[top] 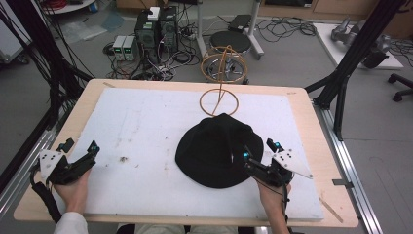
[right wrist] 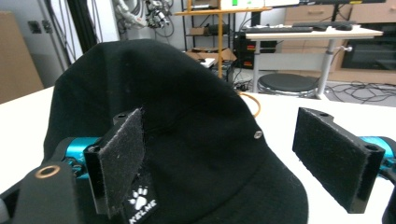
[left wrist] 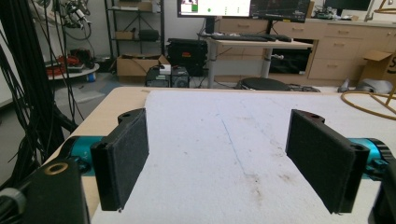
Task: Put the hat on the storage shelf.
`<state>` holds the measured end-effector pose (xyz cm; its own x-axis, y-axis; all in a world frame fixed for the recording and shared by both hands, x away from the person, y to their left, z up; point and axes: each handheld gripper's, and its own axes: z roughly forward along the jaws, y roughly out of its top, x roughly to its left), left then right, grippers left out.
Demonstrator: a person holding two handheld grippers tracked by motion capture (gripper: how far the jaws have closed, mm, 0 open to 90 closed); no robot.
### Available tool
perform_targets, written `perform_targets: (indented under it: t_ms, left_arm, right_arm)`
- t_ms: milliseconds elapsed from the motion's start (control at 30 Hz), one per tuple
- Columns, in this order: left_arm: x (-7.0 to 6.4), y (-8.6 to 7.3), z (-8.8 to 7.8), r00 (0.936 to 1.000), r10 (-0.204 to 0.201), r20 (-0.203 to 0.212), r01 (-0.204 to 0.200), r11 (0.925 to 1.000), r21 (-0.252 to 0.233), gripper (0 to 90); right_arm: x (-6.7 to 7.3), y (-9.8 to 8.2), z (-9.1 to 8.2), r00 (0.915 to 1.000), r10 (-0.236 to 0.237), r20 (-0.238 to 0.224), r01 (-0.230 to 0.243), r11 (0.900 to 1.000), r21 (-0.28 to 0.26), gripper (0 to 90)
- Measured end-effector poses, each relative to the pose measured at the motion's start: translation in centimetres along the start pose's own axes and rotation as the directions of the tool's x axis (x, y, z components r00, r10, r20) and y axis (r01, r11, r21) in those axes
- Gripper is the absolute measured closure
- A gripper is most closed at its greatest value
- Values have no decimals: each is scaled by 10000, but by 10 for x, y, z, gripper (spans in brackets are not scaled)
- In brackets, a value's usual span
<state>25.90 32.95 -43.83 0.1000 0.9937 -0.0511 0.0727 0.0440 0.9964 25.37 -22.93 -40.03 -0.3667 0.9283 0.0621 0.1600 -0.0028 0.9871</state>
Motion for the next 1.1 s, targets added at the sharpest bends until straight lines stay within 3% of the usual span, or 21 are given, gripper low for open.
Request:
perform_targets:
  t_ms: [533, 767, 1100]
  left_arm:
    - [-2, 0, 2, 9999, 13, 144, -13, 10000, 35, 218]
    - [-2, 0, 1, 9999, -7, 115, 7, 10000, 30, 221]
    - [-3, 0, 2, 9999, 29, 150, -30, 10000, 41, 223]
  right_arm:
    - [15, 0, 18, 9988, 54, -489, -38, 9995, 322, 165]
    - [32, -2, 30, 9958, -116, -908, 178, 9975, 683, 165]
    - [39, -5, 42, 9952, -48, -979, 144, 9951, 974, 165]
